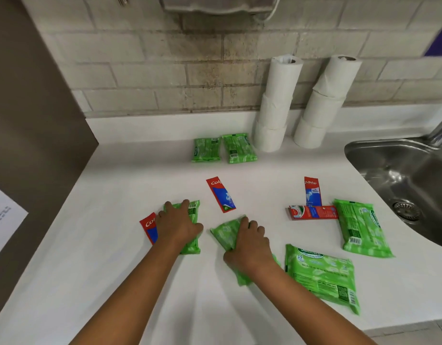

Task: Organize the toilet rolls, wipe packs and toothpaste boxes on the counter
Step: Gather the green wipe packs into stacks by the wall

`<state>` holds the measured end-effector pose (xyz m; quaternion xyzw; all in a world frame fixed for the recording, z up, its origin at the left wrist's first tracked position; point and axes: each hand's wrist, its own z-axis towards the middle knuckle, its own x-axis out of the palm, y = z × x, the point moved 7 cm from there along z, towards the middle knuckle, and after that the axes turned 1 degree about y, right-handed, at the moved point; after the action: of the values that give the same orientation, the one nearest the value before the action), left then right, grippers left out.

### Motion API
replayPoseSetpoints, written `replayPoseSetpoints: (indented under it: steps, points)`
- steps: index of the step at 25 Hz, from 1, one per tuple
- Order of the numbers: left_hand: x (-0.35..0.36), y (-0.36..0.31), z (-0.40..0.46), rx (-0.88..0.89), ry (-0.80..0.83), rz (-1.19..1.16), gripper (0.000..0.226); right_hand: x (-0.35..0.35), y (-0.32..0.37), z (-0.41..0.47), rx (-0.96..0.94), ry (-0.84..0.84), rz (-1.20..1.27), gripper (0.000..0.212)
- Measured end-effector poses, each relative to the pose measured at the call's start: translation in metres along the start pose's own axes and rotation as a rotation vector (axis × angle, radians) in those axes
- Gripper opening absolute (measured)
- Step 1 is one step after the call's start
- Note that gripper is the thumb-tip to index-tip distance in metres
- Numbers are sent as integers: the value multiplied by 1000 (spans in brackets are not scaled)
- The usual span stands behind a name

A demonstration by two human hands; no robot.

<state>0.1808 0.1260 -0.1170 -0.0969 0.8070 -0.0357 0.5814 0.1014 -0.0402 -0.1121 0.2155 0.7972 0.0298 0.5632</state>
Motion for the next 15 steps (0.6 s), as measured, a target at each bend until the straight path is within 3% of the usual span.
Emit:
replayPoseSetpoints:
  steps: [3, 6, 10, 15]
  points:
    - [-8, -2, 3, -57, -75, 107, 68, -4, -9, 9, 46, 68, -61, 93]
    - [-9, -7, 8, -43, -100, 44, 63, -3, -18, 16, 65, 153, -46, 102]
    - [-18, -12, 14, -43, -161, -201, 62, -17, -24, 29, 30, 171, 160, 92]
    - [-49, -26, 30, 6, -271, -614, 59, -89, -26, 65, -41, -11, 340, 82]
